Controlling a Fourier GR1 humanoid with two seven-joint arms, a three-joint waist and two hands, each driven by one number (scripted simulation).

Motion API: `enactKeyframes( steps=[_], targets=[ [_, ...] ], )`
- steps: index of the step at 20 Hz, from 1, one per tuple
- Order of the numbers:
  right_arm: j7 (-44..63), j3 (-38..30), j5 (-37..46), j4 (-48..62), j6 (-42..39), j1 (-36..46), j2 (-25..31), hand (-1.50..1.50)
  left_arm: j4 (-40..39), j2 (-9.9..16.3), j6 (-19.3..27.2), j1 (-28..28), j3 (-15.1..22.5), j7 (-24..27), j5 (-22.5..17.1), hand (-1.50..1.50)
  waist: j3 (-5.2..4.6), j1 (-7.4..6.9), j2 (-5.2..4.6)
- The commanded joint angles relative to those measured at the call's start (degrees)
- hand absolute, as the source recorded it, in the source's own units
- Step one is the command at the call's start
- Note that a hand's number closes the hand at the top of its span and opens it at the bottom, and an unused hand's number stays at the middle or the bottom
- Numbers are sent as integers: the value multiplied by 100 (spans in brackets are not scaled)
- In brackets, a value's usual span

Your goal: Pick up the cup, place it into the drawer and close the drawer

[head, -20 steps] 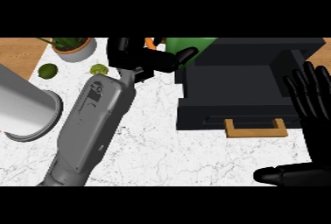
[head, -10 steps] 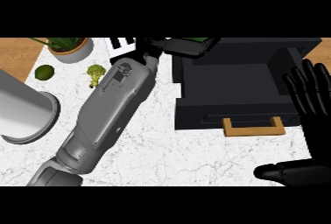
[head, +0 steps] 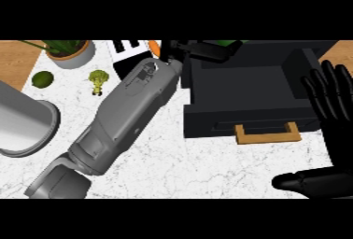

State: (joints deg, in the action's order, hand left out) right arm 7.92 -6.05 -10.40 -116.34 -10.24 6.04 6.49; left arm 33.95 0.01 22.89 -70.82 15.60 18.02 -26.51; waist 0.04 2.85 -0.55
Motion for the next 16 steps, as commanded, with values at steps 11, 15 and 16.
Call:
enactKeyframes(
  steps=[11,15,16],
  targets=[
    [-19,320,64,145,-55,196,-125,-150,-1176,-1,179,-585,1317,85,-686,150,6,287,-73],
    [-75,379,126,49,1,135,-204,-150,-1307,-1,345,-621,1730,-19,-641,-150,6,307,-82],
    [-88,139,-148,209,-204,188,-7,-150,-1423,-1,408,-662,1785,24,-577,-150,9,331,-100]
  ],
)
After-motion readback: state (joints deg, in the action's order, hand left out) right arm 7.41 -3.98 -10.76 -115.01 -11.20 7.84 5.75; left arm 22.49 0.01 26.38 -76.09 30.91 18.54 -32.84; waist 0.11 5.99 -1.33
